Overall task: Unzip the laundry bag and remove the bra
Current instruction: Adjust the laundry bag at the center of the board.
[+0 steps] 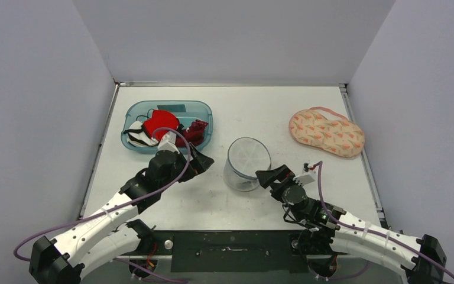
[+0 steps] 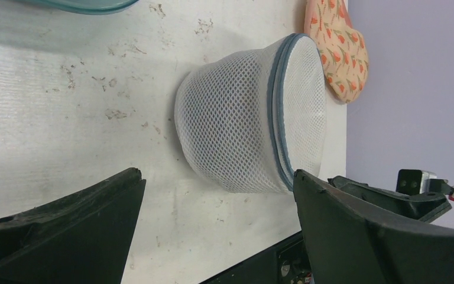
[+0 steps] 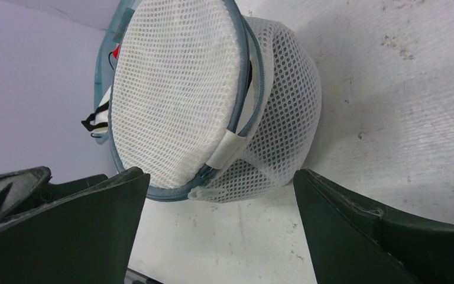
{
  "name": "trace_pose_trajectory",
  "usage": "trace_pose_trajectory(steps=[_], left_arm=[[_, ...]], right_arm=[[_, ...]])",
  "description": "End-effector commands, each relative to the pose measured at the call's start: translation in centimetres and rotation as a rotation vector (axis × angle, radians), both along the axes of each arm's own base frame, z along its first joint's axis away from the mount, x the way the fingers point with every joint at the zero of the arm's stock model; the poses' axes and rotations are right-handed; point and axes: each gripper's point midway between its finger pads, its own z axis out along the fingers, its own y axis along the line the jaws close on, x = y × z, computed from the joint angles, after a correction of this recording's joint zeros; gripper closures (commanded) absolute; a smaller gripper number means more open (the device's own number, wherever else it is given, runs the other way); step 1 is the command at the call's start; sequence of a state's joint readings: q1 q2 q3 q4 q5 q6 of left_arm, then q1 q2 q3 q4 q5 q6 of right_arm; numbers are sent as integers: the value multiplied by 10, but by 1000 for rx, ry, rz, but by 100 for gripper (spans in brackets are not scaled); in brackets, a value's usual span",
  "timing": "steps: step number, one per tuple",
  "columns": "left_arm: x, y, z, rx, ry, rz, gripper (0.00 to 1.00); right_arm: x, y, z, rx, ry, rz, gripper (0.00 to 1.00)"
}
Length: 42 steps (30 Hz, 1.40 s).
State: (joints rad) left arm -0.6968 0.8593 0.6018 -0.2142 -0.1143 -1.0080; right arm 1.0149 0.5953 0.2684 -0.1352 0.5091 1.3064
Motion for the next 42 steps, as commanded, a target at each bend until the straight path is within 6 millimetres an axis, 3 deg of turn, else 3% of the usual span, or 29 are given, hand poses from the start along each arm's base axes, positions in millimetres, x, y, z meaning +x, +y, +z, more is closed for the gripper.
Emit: trace_pose_trajectory(steps=[1,6,8,13,20,25,29,31,36,42], left_arm=[[2,8,10,-34,-38,46,4],[-2,11,7,-58,-36,53,4],[-4,12,5,-61,-35,55,4],[-7,16,3,-69,-34,68,4],[-7,25,10,-73,-65,91,4],[-2,35,23,-23,-121,100,3],[7,49,45,12,-197,151,2],[11,57,58,23,-234,184,2],[12,79,89,48,-338,252,2],[4,111,108,61,-415,363,3]], right_arm=[[17,9,27,227,-43,-103,1],[28,12,26,278,-52,-150,3],[32,15,23,285,-48,-148,9],[42,19,13,293,-21,-128,41],[50,18,30,166,-81,-48,94],[68,24,71,-203,-182,230,95],[69,46,92,-376,-204,492,95],[68,64,106,-403,-228,610,95],[52,108,119,-426,-285,863,95],[34,146,143,-277,-391,1019,95]])
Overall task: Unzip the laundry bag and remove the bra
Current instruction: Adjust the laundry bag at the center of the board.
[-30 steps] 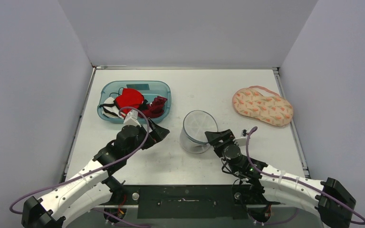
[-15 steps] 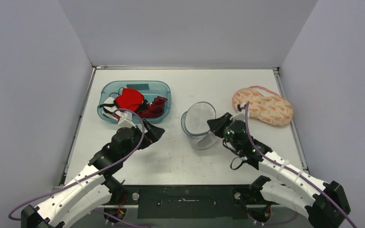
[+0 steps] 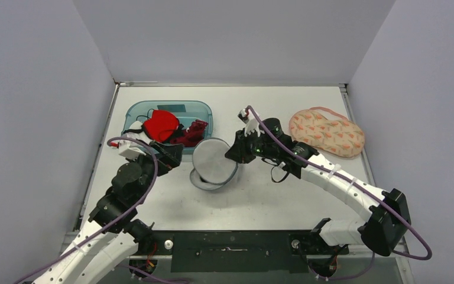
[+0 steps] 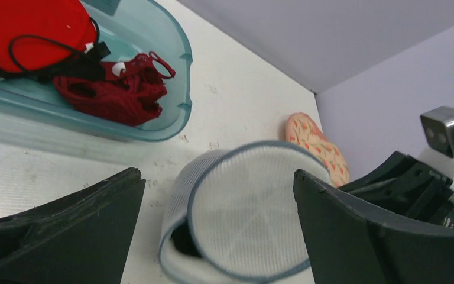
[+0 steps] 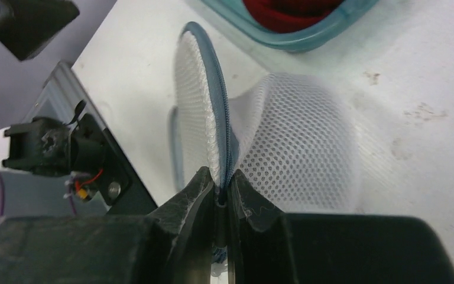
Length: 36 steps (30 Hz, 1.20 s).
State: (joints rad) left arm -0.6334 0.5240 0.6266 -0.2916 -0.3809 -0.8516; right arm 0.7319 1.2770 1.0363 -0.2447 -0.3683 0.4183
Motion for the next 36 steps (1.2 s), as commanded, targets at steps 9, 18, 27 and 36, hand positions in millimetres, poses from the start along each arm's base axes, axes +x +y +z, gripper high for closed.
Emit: trace_pose_trajectory(steps=[9,18,27,36], left_arm=[[-4,22,14,49,-72,57,4],[-8,-10,-29,54,22,-94,4],[-23,-49,-52,6,80,-310,4],[-19,-79,-47,1,83,-444,4]], right_arm=[[-11,-3,-34,74,65,160,95],[-7,-49,-88,-42,119,21,95],[-16,-80,-63,-81,48,-92,27],[-20,-105,-22,-41,-61,-250,13]])
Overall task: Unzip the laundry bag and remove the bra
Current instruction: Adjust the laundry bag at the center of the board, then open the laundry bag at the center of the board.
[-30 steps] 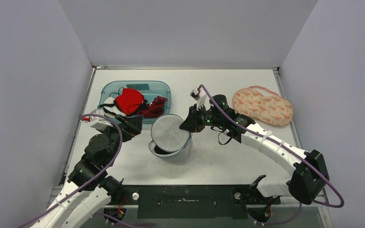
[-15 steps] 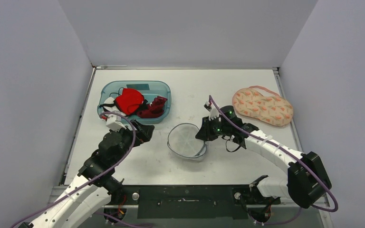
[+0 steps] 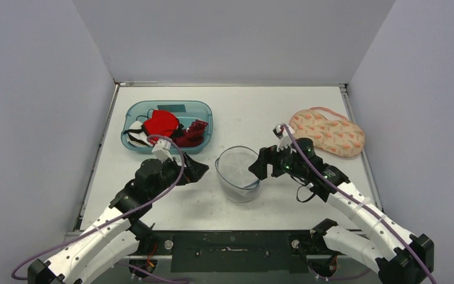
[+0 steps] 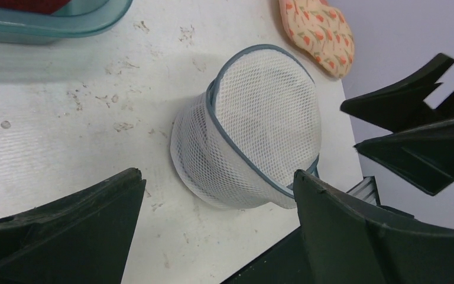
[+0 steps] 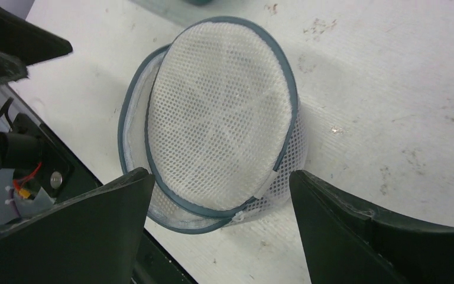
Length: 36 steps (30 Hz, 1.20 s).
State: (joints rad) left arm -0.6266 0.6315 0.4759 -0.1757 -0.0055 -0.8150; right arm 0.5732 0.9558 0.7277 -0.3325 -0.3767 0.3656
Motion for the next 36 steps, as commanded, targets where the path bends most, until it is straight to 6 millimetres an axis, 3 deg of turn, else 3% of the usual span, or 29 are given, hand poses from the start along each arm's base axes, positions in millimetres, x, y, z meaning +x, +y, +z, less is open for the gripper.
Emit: trace_pose_trajectory(steps=[1,3,7,10,12,16,18,22,26,36], left_arm=[[6,-19,25,-54,-51,-74,4],[9,-21,18,-52,-22,-67,4],[16,-28,7,-50,28,-64,1],[23,-34,6,-47,45,-65,0],[28,-38,8,-43,46,-72,6],[36,-44,10,-18,46,-87,11],[39,-46,10,-5,49,-99,14],[41,-51,4,8,64,-126,18],[37,-57,-9,20,101,-179,24],[46,-79,-4,12,76,-272,25]], right_arm=[[7,-14,32,33,-109,-134,13],[2,-6,38,54,-117,-130,16],[-16,30,30,7,-131,-74,26],[-39,62,15,-82,-180,-7,36],[-50,78,-1,-147,-200,31,39],[-62,95,-27,-200,-231,62,49],[-68,97,-34,-203,-246,72,58],[-80,95,-41,-217,-278,113,65],[-87,86,-49,-242,-299,151,69],[-93,70,-60,-262,-297,171,73]])
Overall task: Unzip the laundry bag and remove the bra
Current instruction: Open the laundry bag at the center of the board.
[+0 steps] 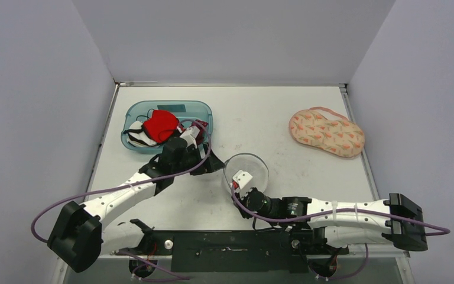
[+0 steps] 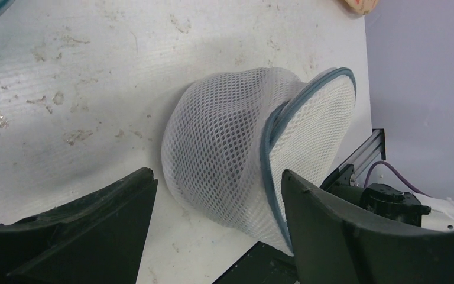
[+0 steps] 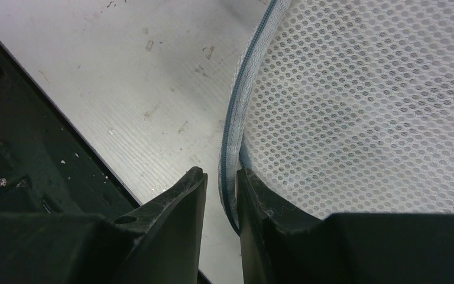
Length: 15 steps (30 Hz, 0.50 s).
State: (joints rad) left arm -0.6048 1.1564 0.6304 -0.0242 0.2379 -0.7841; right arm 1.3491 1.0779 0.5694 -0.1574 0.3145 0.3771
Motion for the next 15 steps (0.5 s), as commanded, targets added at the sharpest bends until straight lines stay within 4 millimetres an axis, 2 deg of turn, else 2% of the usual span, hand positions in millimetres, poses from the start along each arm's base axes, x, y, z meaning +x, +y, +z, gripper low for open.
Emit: trace_pose_trajectory(steps=[1,6,8,10,13,15], left_arm=[[18,-20,46,-72,-140,-68,24],[20,-25,54,-72,-167,-93,16],[20,-27,54,-61,-173,-102,17],[21,-27,48,-36,-163,-104,24],[20,-26,36,-15,-131,-95,39],[20,-27,30,-24,-118,-89,42]], right_arm=[[4,2,12,46,-38,-9,73],[2,2,11,42,-35,1,73],[2,2,10,40,-35,3,74],[2,2,11,42,-36,2,74],[2,1,12,47,-38,3,75],[2,0,14,51,-40,4,76]])
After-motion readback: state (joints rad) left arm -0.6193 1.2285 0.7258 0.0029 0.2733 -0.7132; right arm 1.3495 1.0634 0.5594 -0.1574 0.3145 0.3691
